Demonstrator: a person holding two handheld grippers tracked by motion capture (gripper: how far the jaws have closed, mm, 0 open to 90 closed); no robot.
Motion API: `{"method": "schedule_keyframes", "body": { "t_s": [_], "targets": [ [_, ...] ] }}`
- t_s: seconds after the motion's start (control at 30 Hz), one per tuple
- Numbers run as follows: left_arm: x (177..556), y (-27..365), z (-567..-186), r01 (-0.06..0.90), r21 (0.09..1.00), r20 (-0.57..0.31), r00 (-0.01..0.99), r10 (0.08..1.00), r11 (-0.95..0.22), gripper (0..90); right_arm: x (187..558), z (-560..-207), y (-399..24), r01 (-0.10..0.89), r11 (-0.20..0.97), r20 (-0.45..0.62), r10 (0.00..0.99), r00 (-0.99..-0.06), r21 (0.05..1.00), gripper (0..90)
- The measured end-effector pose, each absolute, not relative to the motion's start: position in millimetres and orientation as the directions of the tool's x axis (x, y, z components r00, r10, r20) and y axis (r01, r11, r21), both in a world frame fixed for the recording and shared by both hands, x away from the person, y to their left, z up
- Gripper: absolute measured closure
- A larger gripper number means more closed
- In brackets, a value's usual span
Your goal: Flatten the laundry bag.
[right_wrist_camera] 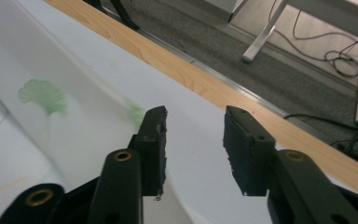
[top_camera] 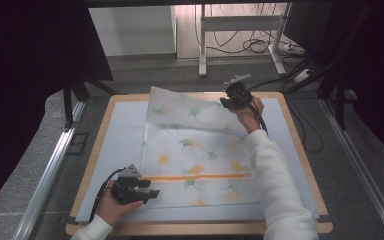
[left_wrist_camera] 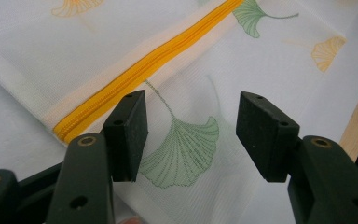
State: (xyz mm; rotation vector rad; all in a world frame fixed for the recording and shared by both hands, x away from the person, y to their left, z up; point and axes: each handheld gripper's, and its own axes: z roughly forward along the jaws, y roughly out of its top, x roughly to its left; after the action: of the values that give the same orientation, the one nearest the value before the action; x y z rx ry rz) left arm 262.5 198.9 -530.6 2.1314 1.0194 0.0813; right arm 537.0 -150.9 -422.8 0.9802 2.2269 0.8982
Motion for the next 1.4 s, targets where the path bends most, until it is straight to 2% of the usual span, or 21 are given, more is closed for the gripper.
{"method": "schedule_keyframes", "body": {
  "t_s": [0.13, 0.33, 0.57, 1.0, 1.17, 1.4],
  "targets": [
    [263.7, 199.0, -530.0, 0.641, 0.657, -0.248, 0.680, 0.690, -0.396, 42.9, 522.3, -410.6, -158.9, 0.413, 0.490, -0.159, 0.770, -0.618, 0.767, 54.1],
    [263.5, 198.7, -529.3, 0.639, 0.657, -0.243, 0.683, 0.689, -0.401, 42.3, 485.9, -406.1, -163.0, 0.403, 0.532, -0.113, 0.696, -0.709, 0.745, 51.6],
    [262.5, 201.9, -529.3, 0.645, 0.660, -0.248, 0.672, 0.698, -0.386, 41.7, 435.8, -418.5, -171.2, 0.385, 0.558, -0.065, 0.623, -0.780, 0.735, 48.7],
    [266.4, 208.4, -530.3, 0.662, 0.661, -0.233, 0.628, 0.742, -0.353, 39.6, 351.3, -454.6, -199.9, 0.386, 0.570, 0.013, 0.549, -0.836, 0.725, 43.6],
    [268.8, 207.5, -531.6, 0.666, 0.659, -0.224, 0.618, 0.754, -0.350, 39.4, 326.2, -474.2, -191.7, 0.373, 0.617, 0.036, 0.487, -0.872, 0.693, 40.4],
    [270.7, 206.8, -533.8, 0.667, 0.657, -0.223, 0.618, 0.754, -0.351, 39.4, 294.9, -489.8, -151.9, 0.302, 0.710, 0.039, 0.362, -0.932, 0.636, 32.8]
  ]
}}
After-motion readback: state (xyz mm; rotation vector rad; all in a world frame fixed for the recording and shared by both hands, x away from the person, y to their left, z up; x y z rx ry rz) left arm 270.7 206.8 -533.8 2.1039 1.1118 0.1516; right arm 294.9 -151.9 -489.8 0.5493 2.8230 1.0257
